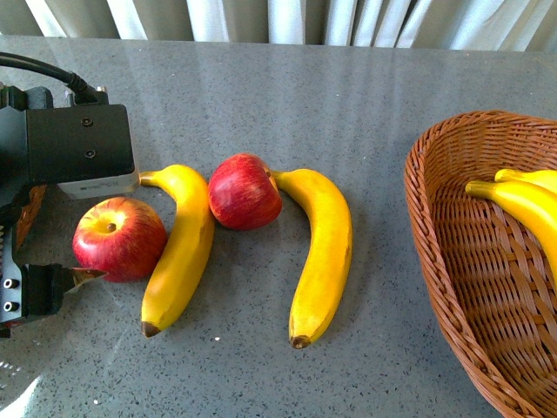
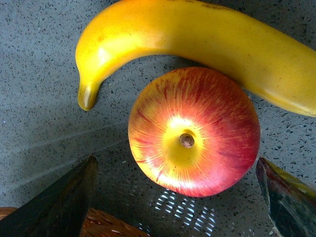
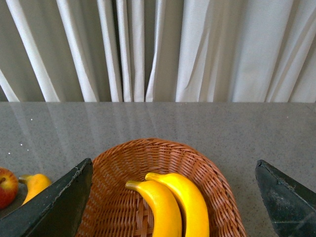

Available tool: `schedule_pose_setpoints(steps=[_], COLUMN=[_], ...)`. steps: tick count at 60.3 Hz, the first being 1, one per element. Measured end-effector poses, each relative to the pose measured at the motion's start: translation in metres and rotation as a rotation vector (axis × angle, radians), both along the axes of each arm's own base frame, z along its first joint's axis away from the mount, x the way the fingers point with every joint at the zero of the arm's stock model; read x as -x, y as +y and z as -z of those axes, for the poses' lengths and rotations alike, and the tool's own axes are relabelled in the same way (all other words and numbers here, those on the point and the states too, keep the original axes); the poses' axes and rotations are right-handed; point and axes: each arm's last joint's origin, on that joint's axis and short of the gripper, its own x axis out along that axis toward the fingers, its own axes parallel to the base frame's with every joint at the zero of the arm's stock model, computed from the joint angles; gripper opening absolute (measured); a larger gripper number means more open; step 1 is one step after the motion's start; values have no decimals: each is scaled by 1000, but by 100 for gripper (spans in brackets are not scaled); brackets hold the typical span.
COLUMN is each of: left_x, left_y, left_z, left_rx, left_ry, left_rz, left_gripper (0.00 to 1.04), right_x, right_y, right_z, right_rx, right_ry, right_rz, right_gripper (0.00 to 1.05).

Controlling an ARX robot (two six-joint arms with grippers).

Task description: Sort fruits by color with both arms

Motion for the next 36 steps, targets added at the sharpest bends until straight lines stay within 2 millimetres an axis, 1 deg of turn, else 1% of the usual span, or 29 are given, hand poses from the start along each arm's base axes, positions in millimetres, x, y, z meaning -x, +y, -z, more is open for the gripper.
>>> schedule_pose_setpoints(steps=[11,36], left_x=[-3,-6], left_y=[-1,-8], left_z=[-2,1], left_rx=[-11,-19], left_ry=[-6,18], left_rz=[22,59], left_gripper=[96,96], right_x=[0,0], right_y=[0,0], right_z=[0,0], right_rx=[0,0], right_ry=[0,0], right_rz=[0,0], right_gripper=[96,96])
